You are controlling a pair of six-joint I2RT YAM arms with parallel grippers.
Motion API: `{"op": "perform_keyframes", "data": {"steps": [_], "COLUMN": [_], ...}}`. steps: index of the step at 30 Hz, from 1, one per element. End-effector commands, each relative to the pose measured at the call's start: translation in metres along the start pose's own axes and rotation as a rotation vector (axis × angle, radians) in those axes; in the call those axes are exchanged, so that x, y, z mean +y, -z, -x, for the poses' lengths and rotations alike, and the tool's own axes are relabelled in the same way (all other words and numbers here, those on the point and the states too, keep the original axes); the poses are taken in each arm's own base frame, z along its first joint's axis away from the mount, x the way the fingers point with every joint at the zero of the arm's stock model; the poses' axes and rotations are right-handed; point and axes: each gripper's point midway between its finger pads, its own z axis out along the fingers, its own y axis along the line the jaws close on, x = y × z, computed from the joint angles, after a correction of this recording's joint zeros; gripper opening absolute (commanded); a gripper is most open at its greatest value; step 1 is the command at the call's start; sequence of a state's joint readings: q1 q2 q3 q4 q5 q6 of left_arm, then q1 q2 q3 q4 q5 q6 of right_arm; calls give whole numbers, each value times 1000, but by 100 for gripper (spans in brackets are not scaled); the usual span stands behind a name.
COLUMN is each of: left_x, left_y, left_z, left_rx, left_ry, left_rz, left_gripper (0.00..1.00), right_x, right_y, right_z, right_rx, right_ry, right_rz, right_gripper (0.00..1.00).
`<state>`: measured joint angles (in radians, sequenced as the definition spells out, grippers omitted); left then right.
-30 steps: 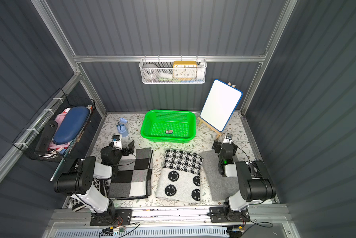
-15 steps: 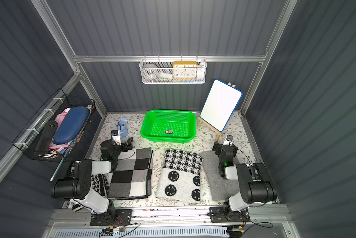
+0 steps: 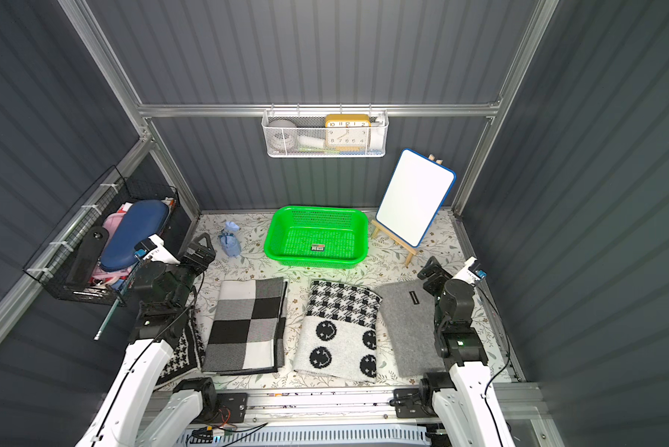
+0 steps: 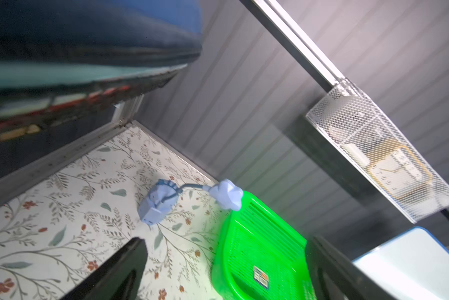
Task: Put the folded scarf in the basket
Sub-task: Move the scarf to the corner of the board.
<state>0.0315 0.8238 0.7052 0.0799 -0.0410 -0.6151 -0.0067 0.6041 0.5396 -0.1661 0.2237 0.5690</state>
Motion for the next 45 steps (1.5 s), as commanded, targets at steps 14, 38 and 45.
{"op": "perform_keyframes", "data": {"steps": [14, 38, 45], "left_x": [-50, -75, -82], "left_y": [79, 140, 145], "left_z": [-164, -363, -364], "left_rx": [640, 1145, 1165], "left_ry": [202, 85, 88], "left_rz": [-332, -130, -162], "left_gripper": [99, 99, 99], "right_x": [32, 5, -47], "right_y": [76, 20, 3], "right_z": [-152, -242, -220], "right_rx": [798, 807, 680], "right_ry": [122, 222, 278], "right_rz": [30, -191, -425], "right_gripper": [61, 32, 33]}}
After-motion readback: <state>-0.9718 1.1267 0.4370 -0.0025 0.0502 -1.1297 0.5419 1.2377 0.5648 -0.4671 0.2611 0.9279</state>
